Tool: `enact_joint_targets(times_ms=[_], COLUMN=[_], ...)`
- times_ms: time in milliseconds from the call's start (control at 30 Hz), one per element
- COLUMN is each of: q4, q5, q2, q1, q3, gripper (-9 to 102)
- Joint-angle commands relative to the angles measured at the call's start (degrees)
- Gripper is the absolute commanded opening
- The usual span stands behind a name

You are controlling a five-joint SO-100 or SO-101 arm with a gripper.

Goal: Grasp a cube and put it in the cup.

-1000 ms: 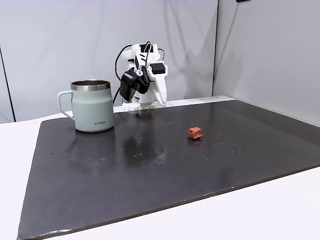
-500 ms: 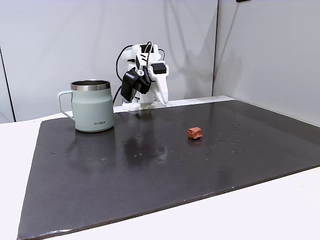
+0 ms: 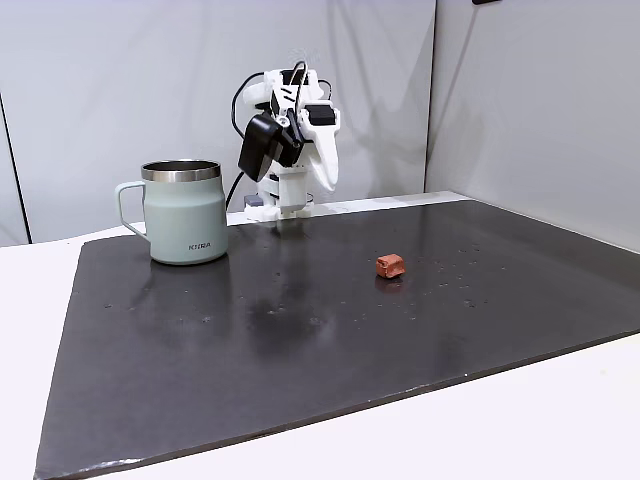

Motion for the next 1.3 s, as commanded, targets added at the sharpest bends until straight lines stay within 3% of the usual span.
enact_joint_targets(times_ms=[0, 467, 800, 1267], q4=[-0.4, 11.8, 22.8, 28.9], q5=[-0.6, -1.4, -1.1, -0.9], q2=[-11.6, -54.5, -73.9, -85.9], q1=[-0.9, -2.3, -5.2, -6.2], q3=[-13.2, -53.6, -74.9, -86.3], gripper=[0, 0, 0, 0])
